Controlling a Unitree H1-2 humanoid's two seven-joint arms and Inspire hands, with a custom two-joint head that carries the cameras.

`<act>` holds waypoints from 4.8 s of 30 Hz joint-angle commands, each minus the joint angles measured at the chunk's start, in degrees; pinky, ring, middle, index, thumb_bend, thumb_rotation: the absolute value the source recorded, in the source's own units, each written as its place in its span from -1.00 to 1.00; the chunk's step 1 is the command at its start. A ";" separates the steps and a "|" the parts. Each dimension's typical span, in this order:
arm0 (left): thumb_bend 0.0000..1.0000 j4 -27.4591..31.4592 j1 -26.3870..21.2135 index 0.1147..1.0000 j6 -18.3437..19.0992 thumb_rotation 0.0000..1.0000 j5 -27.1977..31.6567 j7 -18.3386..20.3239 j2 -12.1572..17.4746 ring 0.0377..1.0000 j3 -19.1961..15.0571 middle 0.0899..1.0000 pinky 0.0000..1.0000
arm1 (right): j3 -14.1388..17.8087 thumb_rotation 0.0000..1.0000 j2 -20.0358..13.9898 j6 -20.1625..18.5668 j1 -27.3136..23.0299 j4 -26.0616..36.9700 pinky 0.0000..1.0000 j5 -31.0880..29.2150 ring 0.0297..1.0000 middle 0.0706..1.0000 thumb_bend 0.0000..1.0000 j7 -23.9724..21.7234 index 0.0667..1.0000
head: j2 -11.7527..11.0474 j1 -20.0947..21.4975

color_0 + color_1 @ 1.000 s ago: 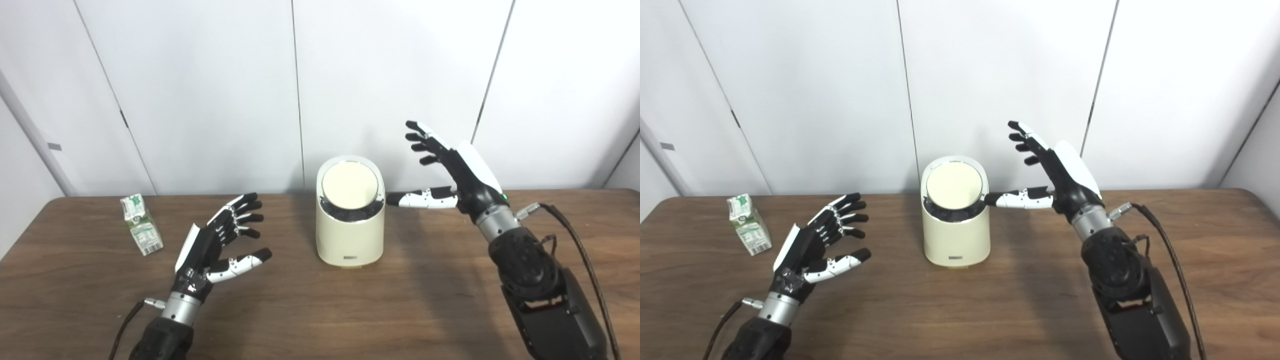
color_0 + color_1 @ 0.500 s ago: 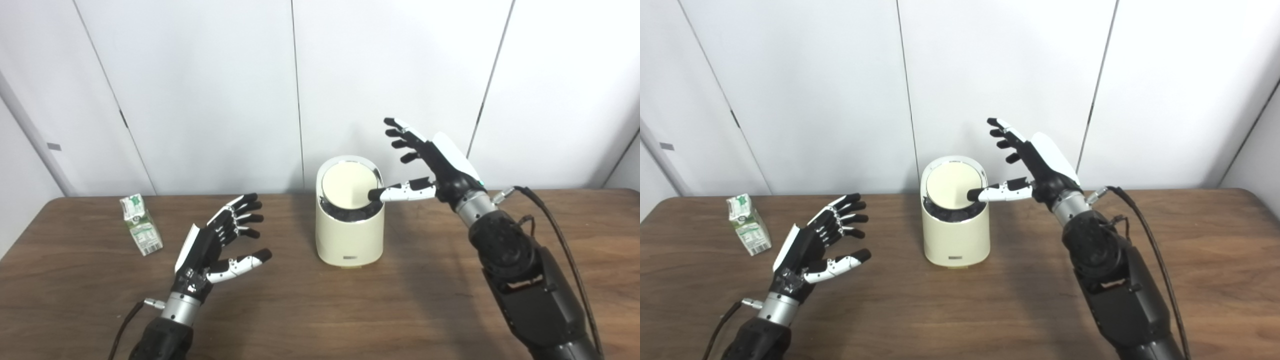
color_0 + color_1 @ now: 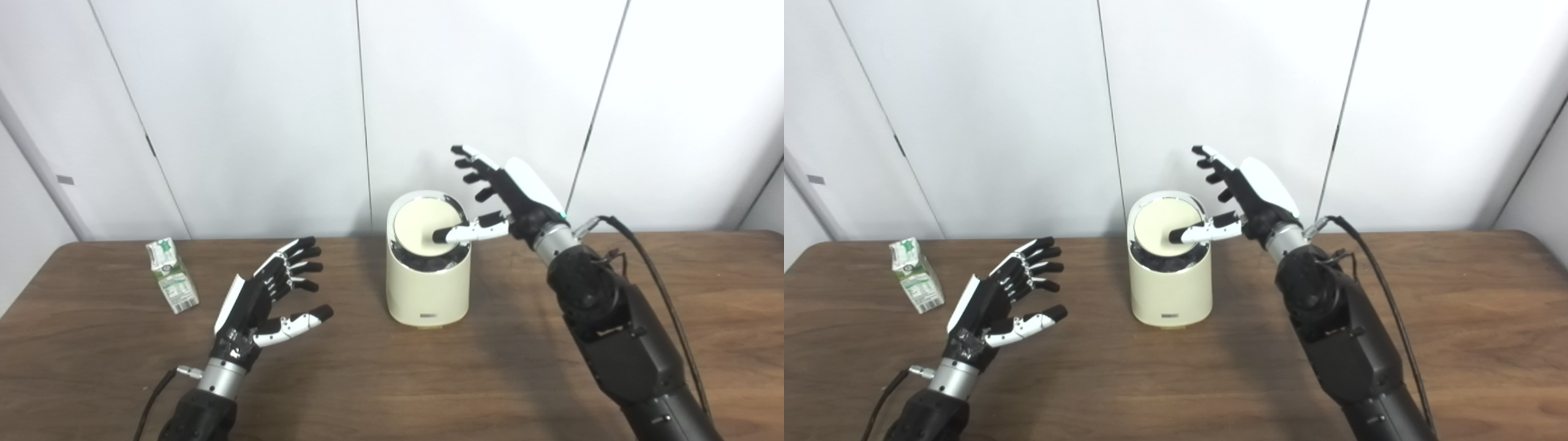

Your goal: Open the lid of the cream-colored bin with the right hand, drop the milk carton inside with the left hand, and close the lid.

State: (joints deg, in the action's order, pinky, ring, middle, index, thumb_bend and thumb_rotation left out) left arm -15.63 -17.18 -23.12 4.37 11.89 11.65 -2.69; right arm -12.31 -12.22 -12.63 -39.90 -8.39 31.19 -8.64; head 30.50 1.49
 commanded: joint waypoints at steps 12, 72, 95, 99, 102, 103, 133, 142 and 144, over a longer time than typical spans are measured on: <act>0.47 1.50 -1.33 0.73 -1.96 -0.67 0.30 -0.36 0.56 0.51 -0.26 0.62 0.28 | -1.42 -0.35 0.38 0.78 -5.20 -2.88 0.37 2.84 0.64 0.71 0.60 2.79 0.79 | 0.15 -0.23; 0.46 2.33 -0.22 0.73 -1.12 -0.66 -0.21 -1.02 0.25 0.51 0.06 0.63 0.27 | 4.08 -0.46 -6.38 4.29 6.12 10.26 0.33 -1.76 0.58 0.69 0.38 0.20 0.75 | 0.64 -0.41; 0.47 4.00 0.55 0.71 -0.39 -0.71 -2.93 -2.71 -1.92 0.47 1.35 0.61 0.27 | 7.88 -0.58 -8.02 14.23 19.04 9.04 0.32 -10.92 0.63 0.77 0.48 1.32 0.80 | -3.79 -15.51; 0.51 4.25 0.50 0.71 0.30 -0.69 -4.26 -3.65 -2.72 0.49 1.67 0.62 0.30 | 8.15 -0.71 -8.71 15.18 19.62 8.68 0.28 -11.49 0.63 0.78 0.48 1.04 0.81 | -5.25 -19.12; 0.54 4.63 0.72 0.70 0.29 -0.74 -6.57 -5.06 -2.52 0.49 1.31 0.62 0.29 | 8.20 -0.78 -9.04 14.08 19.78 9.25 0.34 -11.40 0.64 0.79 0.48 0.75 0.82 | -5.58 -20.09; 0.53 4.78 0.79 0.70 0.21 -0.75 -6.96 -5.43 -2.17 0.48 0.99 0.61 0.24 | 8.22 -0.84 -9.08 13.41 19.76 9.60 0.36 -11.30 0.63 0.78 0.49 0.64 0.82 | -5.59 -20.24; 0.67 9.68 -6.77 0.56 6.37 -0.99 -3.94 -3.56 21.74 0.37 -10.91 0.49 0.06 | 7.95 -0.93 -9.09 9.32 18.66 12.09 0.26 -11.48 0.58 0.77 0.51 -1.25 0.79 | -7.07 -21.98; 0.83 2.00 -9.49 0.54 4.57 -0.85 -3.98 -2.86 25.51 0.63 -11.41 0.56 0.60 | 8.50 -0.93 -9.57 8.43 18.79 13.32 0.27 -12.12 0.58 0.77 0.49 -2.43 0.80 | -7.07 -22.04; 0.87 -0.13 -10.20 0.55 4.53 -0.80 -4.74 -2.71 26.44 0.66 -11.06 0.58 0.65 | 8.57 -0.93 -9.64 8.22 18.88 13.62 0.27 -12.07 0.58 0.77 0.49 -2.54 0.79 | -6.90 -22.02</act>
State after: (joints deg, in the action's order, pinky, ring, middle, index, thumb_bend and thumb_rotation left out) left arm -15.43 -24.45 -16.98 -0.11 9.42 35.22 -13.40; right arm -4.85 -20.50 -4.80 -18.88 2.67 19.66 -11.47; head 23.55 -20.48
